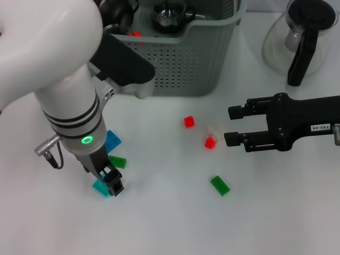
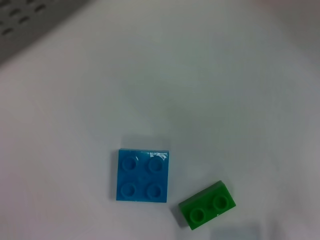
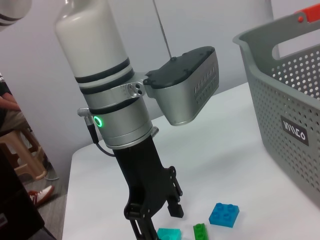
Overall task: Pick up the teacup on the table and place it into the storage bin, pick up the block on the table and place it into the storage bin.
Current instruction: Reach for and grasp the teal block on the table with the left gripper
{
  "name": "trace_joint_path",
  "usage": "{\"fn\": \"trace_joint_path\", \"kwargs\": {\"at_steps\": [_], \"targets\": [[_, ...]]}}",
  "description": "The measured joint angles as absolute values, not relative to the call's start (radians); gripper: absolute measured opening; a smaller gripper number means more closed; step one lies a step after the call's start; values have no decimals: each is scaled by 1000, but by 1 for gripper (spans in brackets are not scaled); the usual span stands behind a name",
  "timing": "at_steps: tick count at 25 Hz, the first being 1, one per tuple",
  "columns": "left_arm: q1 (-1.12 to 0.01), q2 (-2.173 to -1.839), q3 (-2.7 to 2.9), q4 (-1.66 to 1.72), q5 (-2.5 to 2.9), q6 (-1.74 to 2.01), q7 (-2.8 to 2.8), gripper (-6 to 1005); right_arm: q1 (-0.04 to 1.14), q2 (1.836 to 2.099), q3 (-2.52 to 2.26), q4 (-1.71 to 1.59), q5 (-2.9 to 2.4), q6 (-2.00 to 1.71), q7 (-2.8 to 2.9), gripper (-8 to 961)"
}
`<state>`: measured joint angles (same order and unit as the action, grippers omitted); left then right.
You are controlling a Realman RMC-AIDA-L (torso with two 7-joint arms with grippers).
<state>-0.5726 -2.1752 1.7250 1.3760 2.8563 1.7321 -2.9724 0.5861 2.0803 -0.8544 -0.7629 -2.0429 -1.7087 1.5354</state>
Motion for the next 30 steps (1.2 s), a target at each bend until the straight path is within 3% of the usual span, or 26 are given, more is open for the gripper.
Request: {"fn": "trace_joint_path", "kwargs": {"at_steps": [21,30], "targets": [[-587,-2175,1768,1344,2857,1722,-2977,715,581,2079,-854,-762,-2042,-1713,1534,713],[-589,-2173,1762,1342,2858,1730,-2978,423,581,2078,-854,-762,-2042,-1714,1534,714]]}}
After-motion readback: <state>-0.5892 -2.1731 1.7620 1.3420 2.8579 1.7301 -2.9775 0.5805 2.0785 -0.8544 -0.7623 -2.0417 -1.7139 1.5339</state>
